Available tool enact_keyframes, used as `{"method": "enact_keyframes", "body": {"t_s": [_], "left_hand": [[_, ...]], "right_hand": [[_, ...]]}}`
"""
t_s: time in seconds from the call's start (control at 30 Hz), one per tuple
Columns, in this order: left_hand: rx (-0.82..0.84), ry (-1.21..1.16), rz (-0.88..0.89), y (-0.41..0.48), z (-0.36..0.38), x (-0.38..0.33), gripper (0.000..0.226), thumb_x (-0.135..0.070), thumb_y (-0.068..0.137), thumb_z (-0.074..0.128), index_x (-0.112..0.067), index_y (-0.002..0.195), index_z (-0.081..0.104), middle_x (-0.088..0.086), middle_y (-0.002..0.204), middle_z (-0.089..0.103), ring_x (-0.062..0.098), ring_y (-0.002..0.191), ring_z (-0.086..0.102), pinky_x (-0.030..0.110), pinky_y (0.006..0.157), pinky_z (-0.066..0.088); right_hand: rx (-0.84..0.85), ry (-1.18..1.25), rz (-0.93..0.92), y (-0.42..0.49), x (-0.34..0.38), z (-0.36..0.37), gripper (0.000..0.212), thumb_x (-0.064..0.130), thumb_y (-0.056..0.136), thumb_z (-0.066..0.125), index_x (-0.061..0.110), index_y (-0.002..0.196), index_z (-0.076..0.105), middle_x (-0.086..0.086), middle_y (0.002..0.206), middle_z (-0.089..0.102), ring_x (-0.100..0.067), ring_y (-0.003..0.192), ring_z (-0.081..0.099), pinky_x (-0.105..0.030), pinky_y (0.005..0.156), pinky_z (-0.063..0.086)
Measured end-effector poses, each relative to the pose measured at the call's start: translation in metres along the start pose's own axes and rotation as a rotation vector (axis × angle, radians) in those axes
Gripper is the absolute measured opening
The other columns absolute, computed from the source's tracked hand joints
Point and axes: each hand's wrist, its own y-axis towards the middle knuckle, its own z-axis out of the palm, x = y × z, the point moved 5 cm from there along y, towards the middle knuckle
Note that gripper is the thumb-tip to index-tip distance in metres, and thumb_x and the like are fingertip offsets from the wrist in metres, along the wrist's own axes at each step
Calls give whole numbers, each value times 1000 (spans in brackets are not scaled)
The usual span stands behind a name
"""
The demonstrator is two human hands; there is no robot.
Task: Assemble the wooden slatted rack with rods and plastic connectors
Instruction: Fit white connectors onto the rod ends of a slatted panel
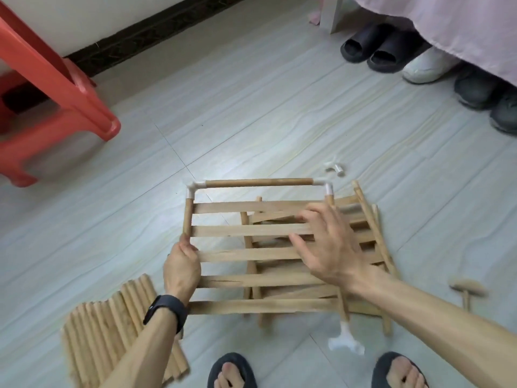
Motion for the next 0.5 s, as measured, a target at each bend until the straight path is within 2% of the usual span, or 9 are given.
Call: {"method": "enact_keyframes", "body": {"t_s": [0.1,0.17,0.23,0.3,0.4,0.47,0.5], "left_hand": [[-126,24,-144,23,-43,38,53,-38,110,17,-6,100,58,20,99,62,39,94,53,42,84,37],[-198,43,-247,31,-67,57,48,-32,111,18,-3,117,56,31,116,61,47,105,56,48,93,41],[-275,9,-409,32,-82,71,56,-37,111,16,1,133,51,31,127,58,48,114,56,49,99,43],[-311,-63,-558,34,-84,83,65,-44,109,14,3,138,49,28,129,59,45,116,58,45,96,45],[-350,-223,-691,33,-83,91,67,-51,106,15,-4,138,50,20,124,65,40,110,63,42,94,50],[-345,-308,-730,31,-79,88,64,-49,108,17,-3,139,49,16,115,65,35,101,64,36,83,49],[-336,-337,-743,28,-77,84,63,-47,109,17,-2,139,49,15,103,64,31,90,61,33,76,46]], "right_hand": [[-86,128,86,-54,9,-10,28,25,92,59,1,105,64,-7,109,59,-22,100,55,-32,92,46],[-12,145,126,-78,4,3,25,28,93,57,5,100,64,-3,106,58,-20,98,55,-36,86,48],[136,102,94,-87,2,29,27,36,94,57,11,97,65,-1,105,58,-20,97,55,-39,81,49],[331,-8,-35,-87,11,64,34,47,92,59,14,98,64,-3,112,59,-25,106,55,-41,83,51],[653,-124,-335,-85,49,123,55,61,85,62,17,119,63,-12,141,51,-32,134,41,-50,102,47],[868,-245,-512,-82,80,156,73,66,85,61,24,143,50,-16,162,28,-37,151,18,-59,117,27],[979,-329,-557,-83,89,171,80,68,86,58,27,151,39,-15,167,16,-38,155,4,-62,120,15]]}}
